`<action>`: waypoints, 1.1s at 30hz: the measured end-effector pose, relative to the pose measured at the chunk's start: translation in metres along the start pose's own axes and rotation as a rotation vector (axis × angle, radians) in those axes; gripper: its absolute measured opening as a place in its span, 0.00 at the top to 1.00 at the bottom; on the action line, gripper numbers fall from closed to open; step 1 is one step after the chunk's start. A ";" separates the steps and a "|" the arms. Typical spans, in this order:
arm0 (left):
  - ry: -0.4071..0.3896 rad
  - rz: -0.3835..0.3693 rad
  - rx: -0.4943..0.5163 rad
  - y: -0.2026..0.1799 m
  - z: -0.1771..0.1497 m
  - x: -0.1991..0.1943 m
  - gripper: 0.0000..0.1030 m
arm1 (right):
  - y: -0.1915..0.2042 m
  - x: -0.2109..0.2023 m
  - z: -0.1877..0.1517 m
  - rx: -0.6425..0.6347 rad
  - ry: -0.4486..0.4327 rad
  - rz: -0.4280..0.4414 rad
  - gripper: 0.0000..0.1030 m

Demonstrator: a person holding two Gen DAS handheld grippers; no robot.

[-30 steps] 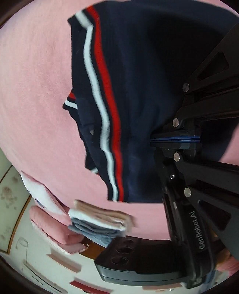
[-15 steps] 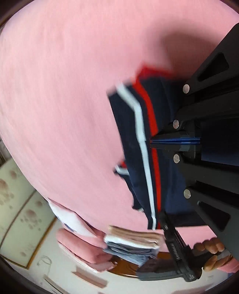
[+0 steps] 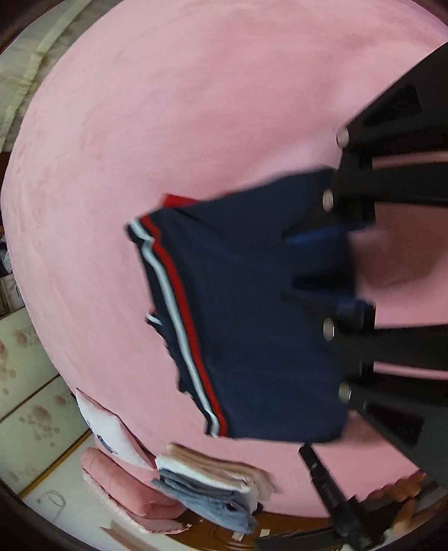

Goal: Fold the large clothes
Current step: 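Press and smooth the folded jacket with both closed tools, then move both open tools to the side edges of the folded jacket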

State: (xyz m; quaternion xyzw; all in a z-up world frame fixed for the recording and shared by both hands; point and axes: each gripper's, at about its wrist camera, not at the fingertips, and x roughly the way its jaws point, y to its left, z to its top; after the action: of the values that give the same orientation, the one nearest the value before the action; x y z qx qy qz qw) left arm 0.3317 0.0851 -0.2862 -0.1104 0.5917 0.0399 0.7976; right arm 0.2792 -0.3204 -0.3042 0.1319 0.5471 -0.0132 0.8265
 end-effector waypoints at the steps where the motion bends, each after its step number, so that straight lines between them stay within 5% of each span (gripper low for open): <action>1: 0.015 0.005 -0.003 -0.001 -0.007 -0.004 1.00 | 0.003 -0.006 -0.007 0.001 0.016 -0.003 0.61; 3: 0.031 0.015 0.017 -0.008 -0.020 -0.015 1.00 | 0.016 -0.007 -0.016 0.005 0.055 0.005 0.58; 6: 0.030 0.046 0.065 -0.019 -0.029 -0.030 0.97 | 0.029 -0.016 -0.023 -0.006 0.094 0.011 0.39; 11: 0.016 0.072 0.134 -0.039 -0.029 -0.067 0.53 | 0.056 -0.046 -0.020 -0.108 0.064 -0.022 0.27; 14: -0.021 0.062 0.172 -0.045 -0.024 -0.092 0.51 | 0.086 -0.060 -0.018 -0.158 0.047 -0.025 0.17; 21: -0.052 0.039 0.185 -0.058 -0.017 -0.114 0.42 | 0.091 -0.087 -0.006 -0.195 0.036 -0.028 0.16; 27: -0.033 0.053 0.214 -0.066 -0.013 -0.107 0.40 | 0.094 -0.068 -0.001 -0.183 0.053 -0.029 0.16; 33: 0.048 -0.004 0.136 -0.061 -0.012 -0.079 0.36 | 0.088 -0.046 0.003 -0.145 0.060 -0.012 0.16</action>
State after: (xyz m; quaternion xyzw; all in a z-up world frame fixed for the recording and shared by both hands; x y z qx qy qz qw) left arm 0.3087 0.0288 -0.2067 -0.0584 0.6119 -0.0046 0.7888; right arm 0.2782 -0.2415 -0.2430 0.0689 0.5720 0.0253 0.8169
